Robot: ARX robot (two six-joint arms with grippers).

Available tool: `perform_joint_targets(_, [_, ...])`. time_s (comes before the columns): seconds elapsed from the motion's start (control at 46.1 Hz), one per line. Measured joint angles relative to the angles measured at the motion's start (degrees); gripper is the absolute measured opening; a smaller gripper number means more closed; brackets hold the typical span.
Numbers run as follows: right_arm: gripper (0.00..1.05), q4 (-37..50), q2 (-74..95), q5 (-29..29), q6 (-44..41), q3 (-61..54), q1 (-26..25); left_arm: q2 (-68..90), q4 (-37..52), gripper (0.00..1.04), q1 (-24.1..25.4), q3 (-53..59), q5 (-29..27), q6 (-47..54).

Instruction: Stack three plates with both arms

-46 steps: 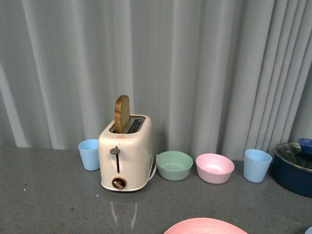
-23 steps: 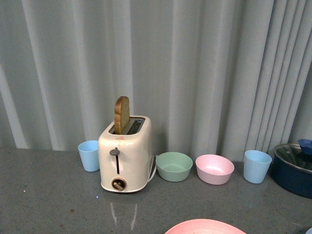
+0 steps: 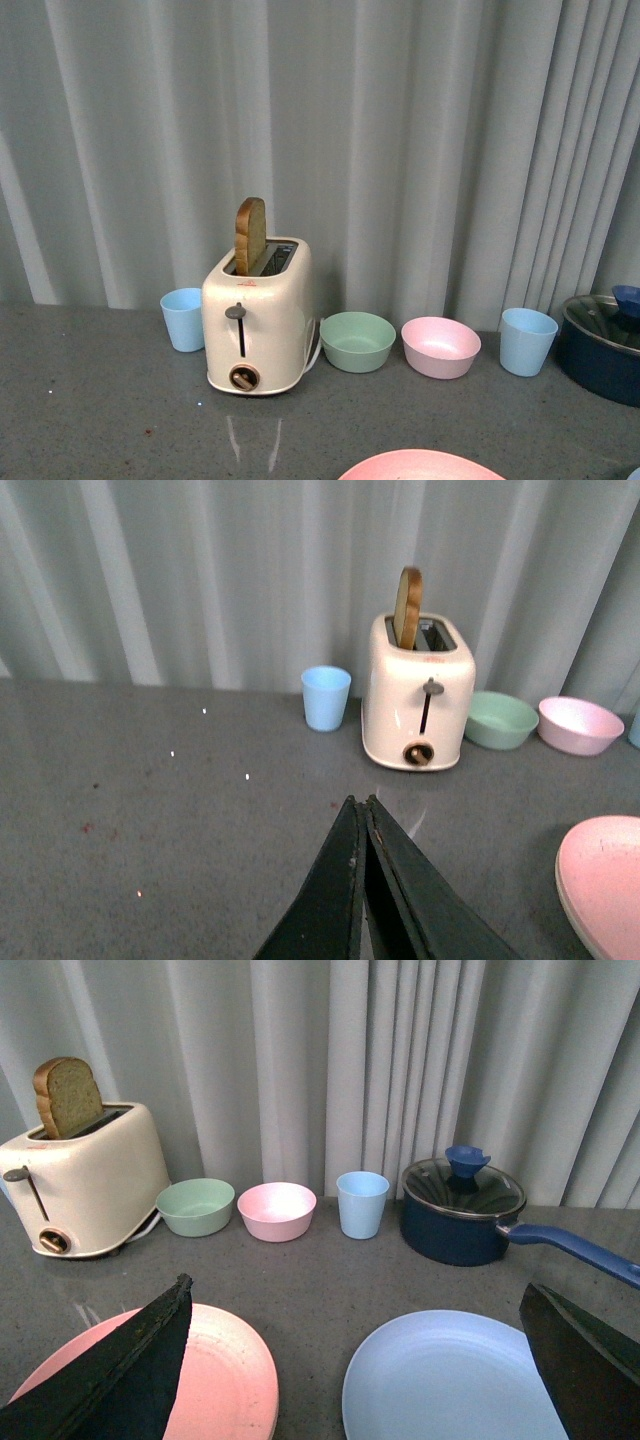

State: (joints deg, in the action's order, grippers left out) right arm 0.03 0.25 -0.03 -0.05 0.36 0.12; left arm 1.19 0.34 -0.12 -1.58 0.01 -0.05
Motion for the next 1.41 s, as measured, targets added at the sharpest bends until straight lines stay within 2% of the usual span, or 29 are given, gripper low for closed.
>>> perform_joint_targets(0.369, [0.97, 0.0, 0.0, -0.02, 0.0, 0.0, 0.0, -0.94, -0.31, 0.04, 0.0, 0.0, 0.0, 0.0])
perform_joint_targets(0.716, [0.97, 0.0, 0.0, -0.02, 0.0, 0.0, 0.0, -0.96, -0.31, 0.58, 0.0, 0.0, 0.0, -0.04])
perform_joint_targets(0.889, [0.97, 0.0, 0.0, -0.02, 0.0, 0.0, 0.0, -0.96, -0.31, 0.98, 0.0, 0.0, 0.0, -0.04])
perform_joint_targets(1.02, [0.97, 0.0, 0.0, 0.07, 0.0, 0.0, 0.02, -0.96, -0.31, 0.98, 0.0, 0.0, 0.0, -0.02])
perform_joint_targets(1.063, [0.97, 0.63, 0.87, 4.39, 0.66, 0.02, 1.31, -0.96, -0.31, 0.98, 0.0, 0.0, 0.0, -0.02])
perform_joint_targets(1.128, [0.97, 7.34, 7.26, 19.23, 1.09, 0.72, 3.39, -0.96, -0.31, 0.98, 0.0, 0.0, -0.13, -0.04])
perform_joint_targets(1.171, [0.97, 12.39, 12.5, 21.77, 1.36, 1.66, 1.46, -0.96, -0.31, 0.98, 0.0, 0.0, -0.11, -0.02])
perform_joint_targets(1.215, [0.97, 17.57, 17.84, 20.22, 1.75, 2.91, -1.79, -0.96, -0.31, 0.98, 0.0, 0.0, 0.02, -0.02])
perform_joint_targets(1.302, [0.97, 28.28, 30.03, 11.87, 3.43, 6.21, -10.43, -0.96, -0.31, 0.98, 0.0, 0.0, 0.04, -0.02])
perform_joint_targets(1.41, [0.97, 37.22, 45.68, 2.25, 5.2, 12.44, -20.37, -0.96, -0.31, 0.98, 0.0, 0.0, 0.0, -0.02])
